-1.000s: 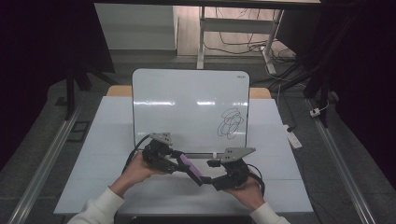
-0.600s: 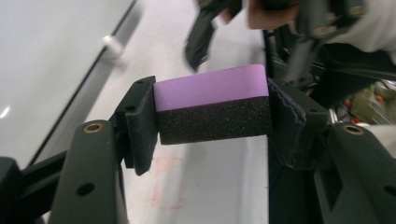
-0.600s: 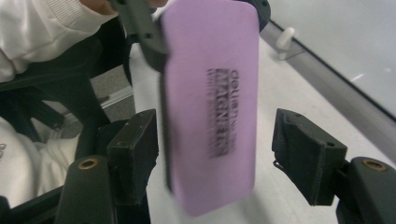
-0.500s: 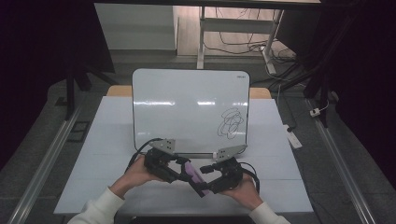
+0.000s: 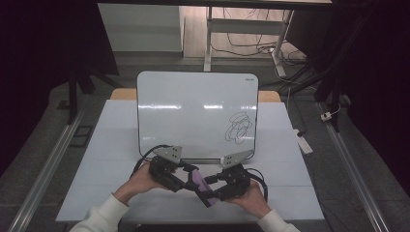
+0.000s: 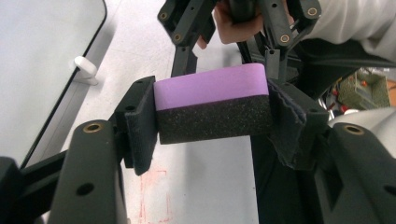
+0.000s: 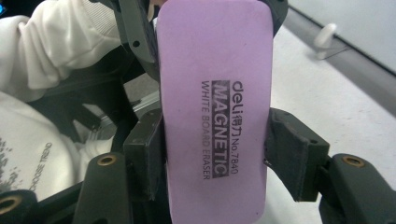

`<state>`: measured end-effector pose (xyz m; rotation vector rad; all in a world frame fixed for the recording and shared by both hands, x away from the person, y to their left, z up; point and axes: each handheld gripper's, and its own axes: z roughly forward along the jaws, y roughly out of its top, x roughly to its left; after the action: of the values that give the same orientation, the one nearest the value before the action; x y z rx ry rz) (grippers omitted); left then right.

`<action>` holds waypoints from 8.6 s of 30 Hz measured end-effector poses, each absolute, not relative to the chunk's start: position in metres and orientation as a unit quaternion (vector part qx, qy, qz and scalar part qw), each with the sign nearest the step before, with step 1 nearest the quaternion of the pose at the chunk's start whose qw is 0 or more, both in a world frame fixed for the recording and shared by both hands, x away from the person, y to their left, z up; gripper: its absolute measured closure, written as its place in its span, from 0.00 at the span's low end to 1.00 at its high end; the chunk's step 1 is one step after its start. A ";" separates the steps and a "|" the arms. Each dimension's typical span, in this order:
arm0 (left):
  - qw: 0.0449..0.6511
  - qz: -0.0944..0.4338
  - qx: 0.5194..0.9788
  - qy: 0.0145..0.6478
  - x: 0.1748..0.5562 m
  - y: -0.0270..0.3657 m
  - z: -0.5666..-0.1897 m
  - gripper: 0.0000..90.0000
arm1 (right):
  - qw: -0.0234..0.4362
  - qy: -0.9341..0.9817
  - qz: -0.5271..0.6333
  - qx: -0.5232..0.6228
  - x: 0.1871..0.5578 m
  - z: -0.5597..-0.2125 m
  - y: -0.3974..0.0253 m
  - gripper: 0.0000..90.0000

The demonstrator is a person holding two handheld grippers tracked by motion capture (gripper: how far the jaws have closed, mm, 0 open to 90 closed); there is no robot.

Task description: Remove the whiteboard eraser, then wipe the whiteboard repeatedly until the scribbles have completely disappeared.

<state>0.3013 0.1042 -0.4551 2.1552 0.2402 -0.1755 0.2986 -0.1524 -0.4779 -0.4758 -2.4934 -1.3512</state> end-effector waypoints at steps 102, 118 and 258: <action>0.443 0.069 0.783 0.431 0.249 0.244 -0.512 0.20 | -0.398 -0.754 -0.381 -0.358 0.386 -0.415 -0.199 0.45; 0.443 0.068 0.785 0.427 0.249 0.244 -0.513 0.20 | -0.371 -0.813 -0.328 -0.306 0.362 -0.445 -0.163 0.45; 0.435 0.065 0.793 0.421 0.251 0.242 -0.516 0.21 | -0.400 -0.766 -0.352 -0.360 0.388 -0.417 -0.193 0.45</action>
<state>0.2510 0.2422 -0.5161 1.9739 1.0476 0.1615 0.3882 -0.1935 -0.4171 -1.5547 -3.3133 -1.5222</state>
